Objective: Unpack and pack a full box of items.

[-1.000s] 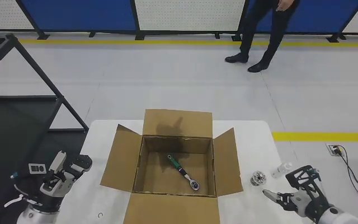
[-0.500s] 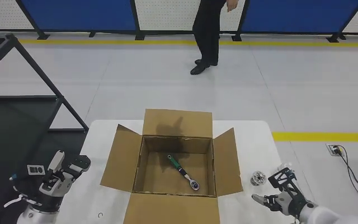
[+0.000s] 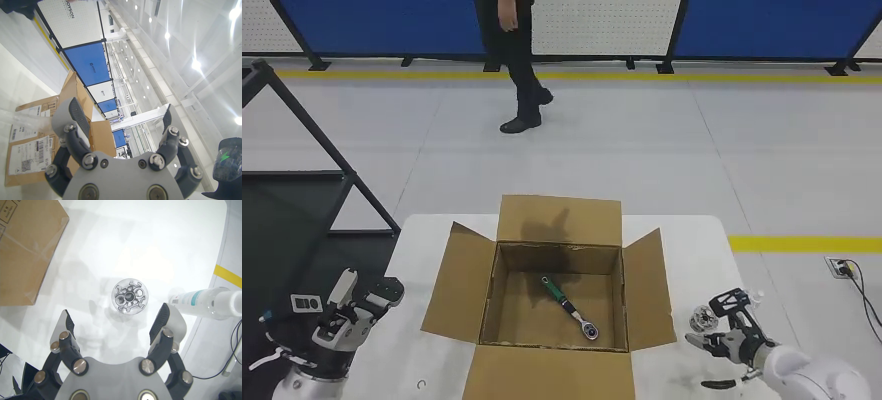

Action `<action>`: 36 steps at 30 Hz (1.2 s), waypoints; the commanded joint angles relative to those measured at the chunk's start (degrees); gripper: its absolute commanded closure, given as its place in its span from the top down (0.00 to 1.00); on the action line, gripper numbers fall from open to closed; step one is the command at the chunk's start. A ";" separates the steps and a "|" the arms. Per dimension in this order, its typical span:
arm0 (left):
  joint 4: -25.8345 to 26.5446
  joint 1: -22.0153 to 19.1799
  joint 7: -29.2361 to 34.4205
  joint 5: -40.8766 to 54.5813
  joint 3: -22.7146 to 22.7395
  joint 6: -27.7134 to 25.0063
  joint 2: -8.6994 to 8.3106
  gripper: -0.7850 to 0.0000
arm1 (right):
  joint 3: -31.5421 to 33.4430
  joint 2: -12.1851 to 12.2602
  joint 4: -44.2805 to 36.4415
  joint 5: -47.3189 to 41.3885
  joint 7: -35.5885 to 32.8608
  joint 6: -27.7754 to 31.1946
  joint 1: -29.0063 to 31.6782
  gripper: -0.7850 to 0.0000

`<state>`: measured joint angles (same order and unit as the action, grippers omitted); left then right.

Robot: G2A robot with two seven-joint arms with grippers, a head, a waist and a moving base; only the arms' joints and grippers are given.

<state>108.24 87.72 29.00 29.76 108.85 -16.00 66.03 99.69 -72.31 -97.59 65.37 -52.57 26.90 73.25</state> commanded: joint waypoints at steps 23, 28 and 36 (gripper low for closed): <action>0.00 0.00 0.00 0.00 0.00 0.00 0.00 1.00 | -3.75 1.57 8.42 1.85 4.35 -3.61 -5.05 0.00; 0.00 0.00 0.00 0.00 0.00 0.00 0.00 1.00 | -0.65 2.14 0.22 -0.90 5.84 -2.77 -0.83 0.00; 0.00 0.00 0.00 0.00 0.00 0.00 0.00 1.00 | 6.87 2.80 -27.88 -3.07 6.14 -4.21 10.43 0.00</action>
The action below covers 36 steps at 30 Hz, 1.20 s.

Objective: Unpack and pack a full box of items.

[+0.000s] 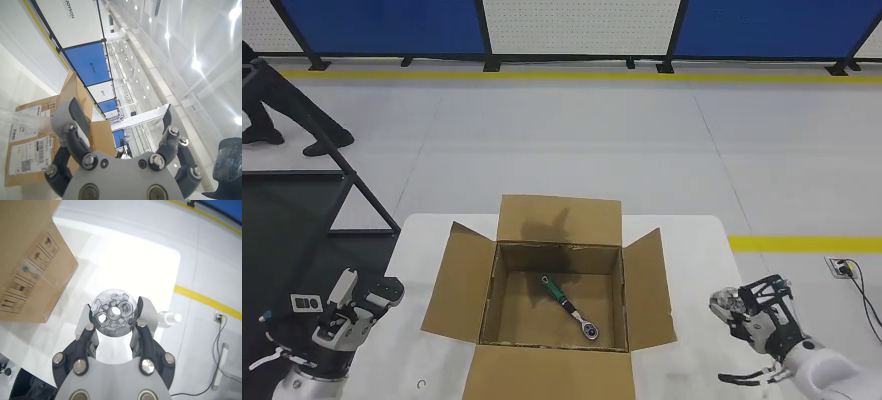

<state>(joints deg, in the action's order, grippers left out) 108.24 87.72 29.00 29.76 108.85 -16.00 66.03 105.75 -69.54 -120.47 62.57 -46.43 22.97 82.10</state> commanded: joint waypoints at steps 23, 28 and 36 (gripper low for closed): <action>0.00 0.00 0.00 0.00 0.00 0.00 0.00 1.00 | -39.50 -0.24 -14.17 17.84 -13.08 -4.35 -18.02 0.00; 0.00 0.00 0.00 0.00 0.00 0.00 0.00 1.00 | -46.01 -1.12 -11.69 20.40 -20.66 -7.79 -21.12 0.00; 0.00 0.00 0.00 0.00 0.00 0.00 0.00 1.00 | -48.25 -1.97 -7.49 18.00 -23.55 -9.44 -25.06 0.00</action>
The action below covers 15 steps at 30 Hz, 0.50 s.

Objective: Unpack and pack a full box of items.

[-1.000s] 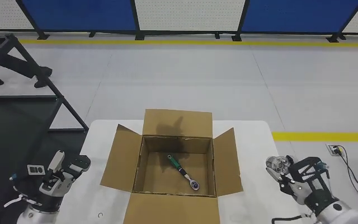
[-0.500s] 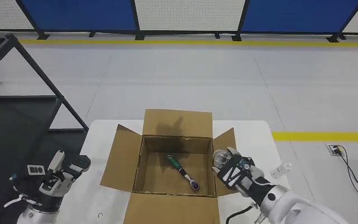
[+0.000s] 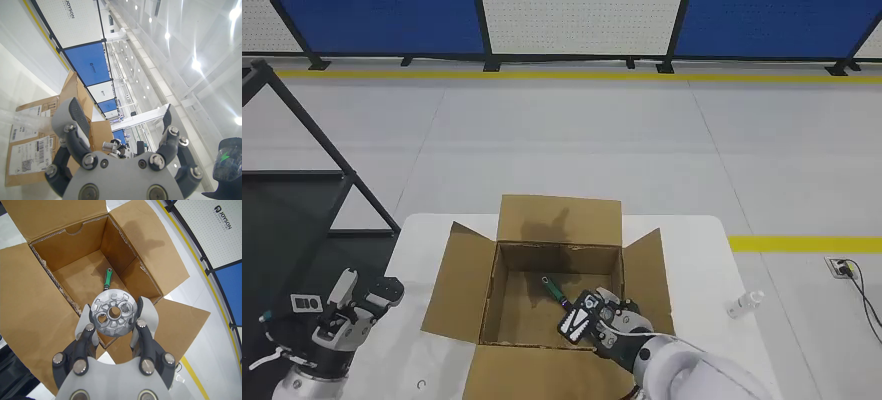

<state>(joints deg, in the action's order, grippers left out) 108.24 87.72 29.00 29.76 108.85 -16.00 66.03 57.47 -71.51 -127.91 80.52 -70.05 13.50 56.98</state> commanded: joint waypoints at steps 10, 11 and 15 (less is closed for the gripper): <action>0.00 0.00 0.00 0.00 0.00 0.00 0.00 1.00 | -0.05 -0.01 0.37 -0.52 1.08 -0.05 0.49 0.00; 0.00 0.00 0.00 0.00 0.00 0.00 0.00 1.00 | 0.01 -0.07 1.52 -1.53 2.68 -0.28 0.88 0.00; 0.00 0.00 0.00 0.00 0.00 0.00 0.00 1.00 | -1.45 -0.96 8.64 -4.98 5.13 -2.51 -2.16 0.00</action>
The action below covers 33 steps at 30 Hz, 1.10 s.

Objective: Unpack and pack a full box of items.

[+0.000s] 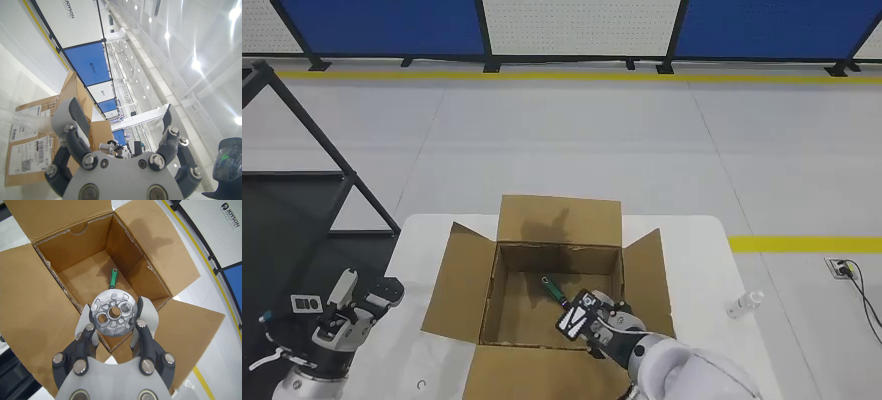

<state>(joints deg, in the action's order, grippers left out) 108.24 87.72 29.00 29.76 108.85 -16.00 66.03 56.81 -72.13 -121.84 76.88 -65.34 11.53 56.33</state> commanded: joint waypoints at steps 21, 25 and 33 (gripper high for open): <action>0.00 0.00 0.00 0.00 0.00 0.00 0.00 1.00 | -11.22 -8.58 37.71 -16.02 0.01 -20.58 -22.86 0.00; 0.00 0.00 0.00 0.00 0.00 0.00 0.00 1.00 | -11.22 -8.58 37.71 -16.02 0.01 -20.58 -22.86 0.00; 0.00 0.00 0.00 0.00 0.00 0.00 0.00 1.00 | -11.21 -8.83 38.88 -16.20 1.32 -20.68 -22.43 0.00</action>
<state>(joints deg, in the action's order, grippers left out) 108.24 87.72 29.00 29.76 108.85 -16.00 66.03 45.52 -80.81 -83.81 60.74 -64.27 -8.80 34.10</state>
